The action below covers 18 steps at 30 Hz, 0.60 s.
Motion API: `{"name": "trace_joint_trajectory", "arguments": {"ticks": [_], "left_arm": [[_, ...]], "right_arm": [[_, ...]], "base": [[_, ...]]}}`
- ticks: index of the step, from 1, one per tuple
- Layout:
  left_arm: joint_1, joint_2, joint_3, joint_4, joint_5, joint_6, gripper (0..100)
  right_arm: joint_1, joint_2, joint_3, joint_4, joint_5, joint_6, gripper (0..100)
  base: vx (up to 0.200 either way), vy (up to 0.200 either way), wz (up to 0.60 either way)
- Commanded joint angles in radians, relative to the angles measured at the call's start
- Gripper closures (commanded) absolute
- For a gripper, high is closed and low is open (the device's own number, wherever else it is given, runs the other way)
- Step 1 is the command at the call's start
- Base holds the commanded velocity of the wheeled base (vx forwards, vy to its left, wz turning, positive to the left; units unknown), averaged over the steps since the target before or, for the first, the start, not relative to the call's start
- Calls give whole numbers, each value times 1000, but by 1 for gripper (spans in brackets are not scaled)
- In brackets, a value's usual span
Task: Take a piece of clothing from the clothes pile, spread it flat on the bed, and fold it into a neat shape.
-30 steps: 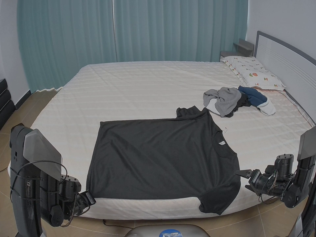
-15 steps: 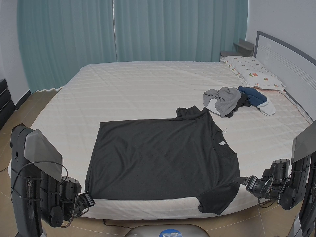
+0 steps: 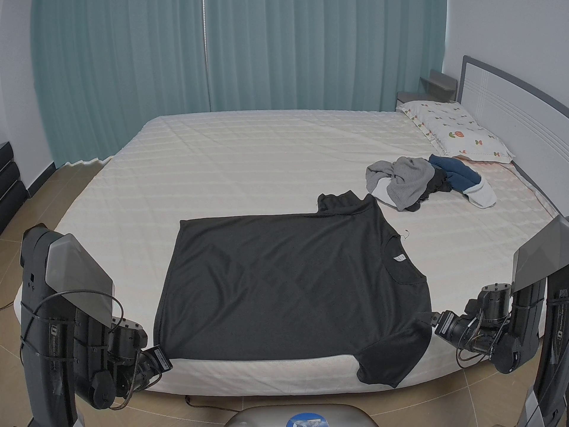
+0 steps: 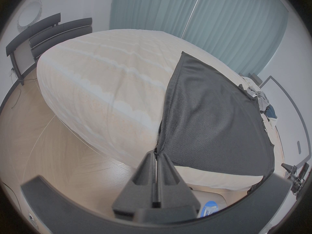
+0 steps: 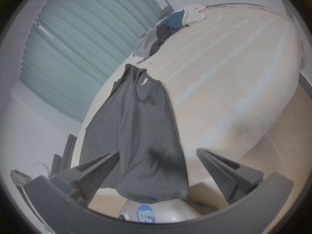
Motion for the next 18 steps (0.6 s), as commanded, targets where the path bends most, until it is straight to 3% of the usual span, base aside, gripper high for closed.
{"name": "trace_joint_trajectory", "arguments": {"ticks": [1,16,17,18], "left_arm": [[0,8,-1,-1,-1,1,100],[-2,14,-4,-1,-1,-1,100],[-2,16,-6,-2,-1,-1,100],[-2,16,-6,-2,-1,-1,100]], "right_arm": [[-17,12,-68,-14,0,-11,0],[-25,99,-208,49,0,-20,0],[-25,106,-217,52,-2,-24,100],[-25,107,-222,54,-2,-24,100]], "base": [[0,0,0],[0,0,0],[0,0,0],[0,0,0]]}}
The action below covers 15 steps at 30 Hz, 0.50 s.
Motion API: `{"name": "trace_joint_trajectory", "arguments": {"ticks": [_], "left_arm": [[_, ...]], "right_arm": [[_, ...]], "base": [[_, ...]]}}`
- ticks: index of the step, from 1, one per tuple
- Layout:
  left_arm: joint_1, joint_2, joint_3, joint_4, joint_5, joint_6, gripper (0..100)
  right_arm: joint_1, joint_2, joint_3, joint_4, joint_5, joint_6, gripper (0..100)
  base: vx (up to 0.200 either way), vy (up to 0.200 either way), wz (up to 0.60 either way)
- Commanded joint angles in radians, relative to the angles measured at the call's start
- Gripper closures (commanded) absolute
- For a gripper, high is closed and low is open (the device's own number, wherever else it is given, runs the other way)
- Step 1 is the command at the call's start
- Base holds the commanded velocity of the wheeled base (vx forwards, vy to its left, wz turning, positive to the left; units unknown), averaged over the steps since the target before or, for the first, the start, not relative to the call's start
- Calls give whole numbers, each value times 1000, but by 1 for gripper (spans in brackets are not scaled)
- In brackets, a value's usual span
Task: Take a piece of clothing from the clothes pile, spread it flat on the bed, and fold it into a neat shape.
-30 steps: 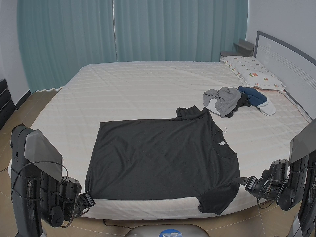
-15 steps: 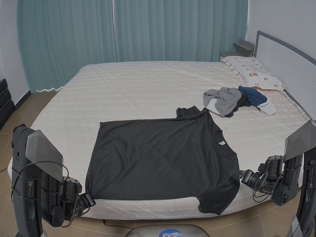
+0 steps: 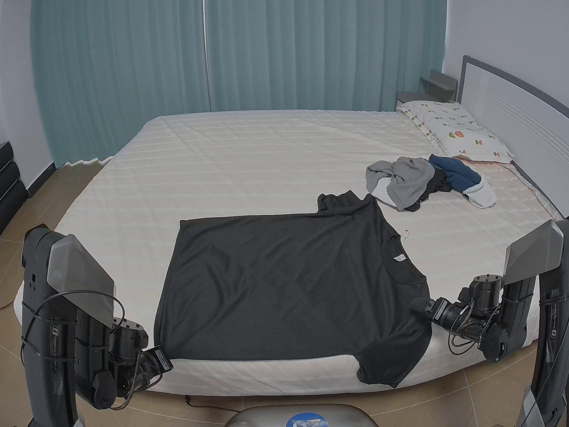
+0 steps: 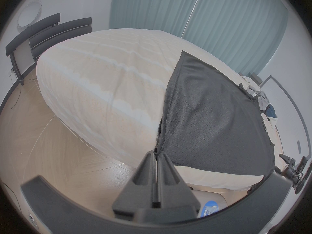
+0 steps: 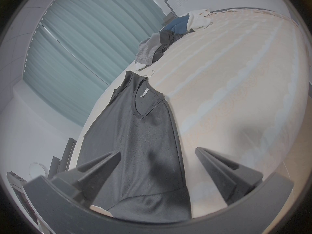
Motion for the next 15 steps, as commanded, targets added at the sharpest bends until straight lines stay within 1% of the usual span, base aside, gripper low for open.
{"name": "trace_joint_trajectory", "arguments": {"ticks": [1,7,9,15], "left_arm": [[0,10,-2,-1,0,-1,100],[2,11,-4,-1,0,-1,100],[0,11,-5,-1,0,-1,100],[2,16,-10,-22,0,-4,100]], "right_arm": [[-2,36,-47,12,0,-6,100],[-29,28,-104,49,0,-6,100],[-44,16,-150,84,-4,-6,100],[-39,7,-236,144,-17,-6,100]], "base": [[0,0,0],[0,0,0],[0,0,0],[0,0,0]]}}
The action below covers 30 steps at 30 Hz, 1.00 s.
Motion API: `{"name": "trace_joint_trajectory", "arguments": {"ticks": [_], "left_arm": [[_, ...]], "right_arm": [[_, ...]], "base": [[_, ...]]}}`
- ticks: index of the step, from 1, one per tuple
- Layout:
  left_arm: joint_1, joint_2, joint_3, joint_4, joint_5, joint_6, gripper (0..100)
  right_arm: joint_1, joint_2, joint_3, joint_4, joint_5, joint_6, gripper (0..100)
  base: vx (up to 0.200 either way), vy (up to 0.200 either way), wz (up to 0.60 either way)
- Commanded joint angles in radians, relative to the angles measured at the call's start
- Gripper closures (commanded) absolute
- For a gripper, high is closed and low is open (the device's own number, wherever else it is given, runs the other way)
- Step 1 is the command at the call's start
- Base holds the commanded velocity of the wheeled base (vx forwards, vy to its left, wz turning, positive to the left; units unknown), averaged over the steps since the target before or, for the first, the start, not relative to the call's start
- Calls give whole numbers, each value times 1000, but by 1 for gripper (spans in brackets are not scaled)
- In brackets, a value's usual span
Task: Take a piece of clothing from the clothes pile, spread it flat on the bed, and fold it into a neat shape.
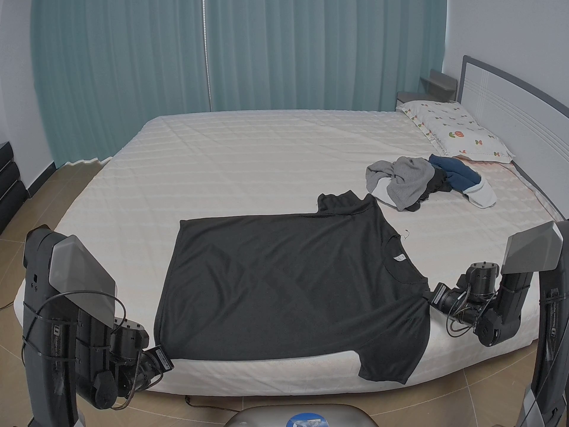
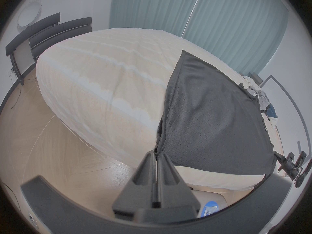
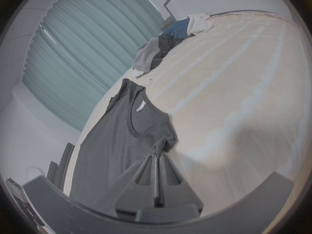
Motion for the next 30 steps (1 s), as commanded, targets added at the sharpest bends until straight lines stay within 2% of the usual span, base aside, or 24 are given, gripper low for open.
{"name": "trace_joint_trajectory", "arguments": {"ticks": [1,11,19,20,26,30], "left_arm": [[2,11,-3,-26,1,-2,100],[2,16,-6,-27,1,-2,100],[2,33,-18,-29,-7,-4,100],[2,34,-18,-29,-7,-4,100],[2,36,-18,-29,-7,-4,100],[3,36,-19,-29,-7,-4,100]], "right_arm": [[5,-13,-70,34,-7,1,100],[12,-6,-215,149,-7,1,100],[25,37,-280,163,-25,-1,100],[25,43,-286,163,-30,-1,0],[25,51,-272,160,-30,-9,0],[-9,-3,-217,163,-15,-10,0]], "base": [[0,0,0],[0,0,0],[0,0,0],[0,0,0],[0,0,0],[0,0,0]]}}
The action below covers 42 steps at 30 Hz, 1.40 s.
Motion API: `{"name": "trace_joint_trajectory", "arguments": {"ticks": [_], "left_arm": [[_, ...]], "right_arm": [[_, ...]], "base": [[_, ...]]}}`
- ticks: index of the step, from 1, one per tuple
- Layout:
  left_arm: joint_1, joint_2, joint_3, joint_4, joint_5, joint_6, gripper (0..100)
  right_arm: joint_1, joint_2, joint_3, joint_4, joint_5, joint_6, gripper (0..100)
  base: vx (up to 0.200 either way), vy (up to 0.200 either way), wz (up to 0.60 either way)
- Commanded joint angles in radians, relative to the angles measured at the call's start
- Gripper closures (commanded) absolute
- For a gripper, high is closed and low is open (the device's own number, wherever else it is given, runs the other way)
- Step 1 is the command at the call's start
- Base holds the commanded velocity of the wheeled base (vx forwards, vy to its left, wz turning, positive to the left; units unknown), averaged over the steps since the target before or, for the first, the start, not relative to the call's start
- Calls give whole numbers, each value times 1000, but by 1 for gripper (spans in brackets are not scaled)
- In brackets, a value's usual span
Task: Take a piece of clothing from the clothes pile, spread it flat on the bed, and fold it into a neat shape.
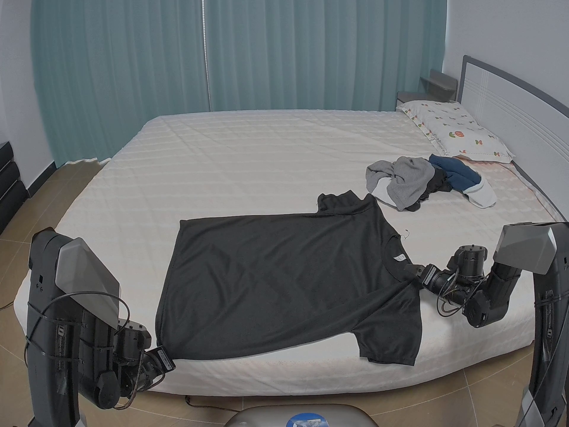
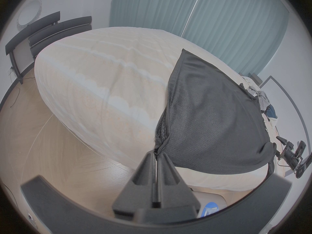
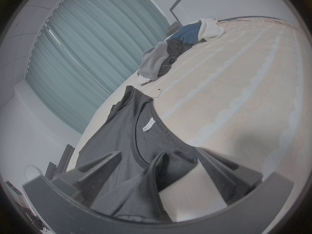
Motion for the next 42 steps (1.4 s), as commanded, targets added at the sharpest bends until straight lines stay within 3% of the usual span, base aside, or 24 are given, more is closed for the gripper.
{"name": "trace_joint_trajectory", "arguments": {"ticks": [1,3,10,16,21,42], "left_arm": [[2,2,-1,-16,0,0,100],[2,2,-1,-16,0,0,100],[2,-2,1,-16,0,1,100],[2,-3,-1,-16,-1,0,100],[2,-5,-1,-16,-1,1,100],[2,-2,-1,-16,-1,1,100]], "right_arm": [[-31,-54,63,-2,19,-1,0],[-42,-77,87,-5,36,-1,0],[-76,-194,328,-20,201,-44,0],[-65,-166,489,-163,298,-121,0],[-38,-114,520,-226,303,-133,0],[31,-75,497,-247,303,-131,0]], "base": [[0,0,0],[0,0,0],[0,0,0],[0,0,0],[0,0,0],[0,0,0]]}}
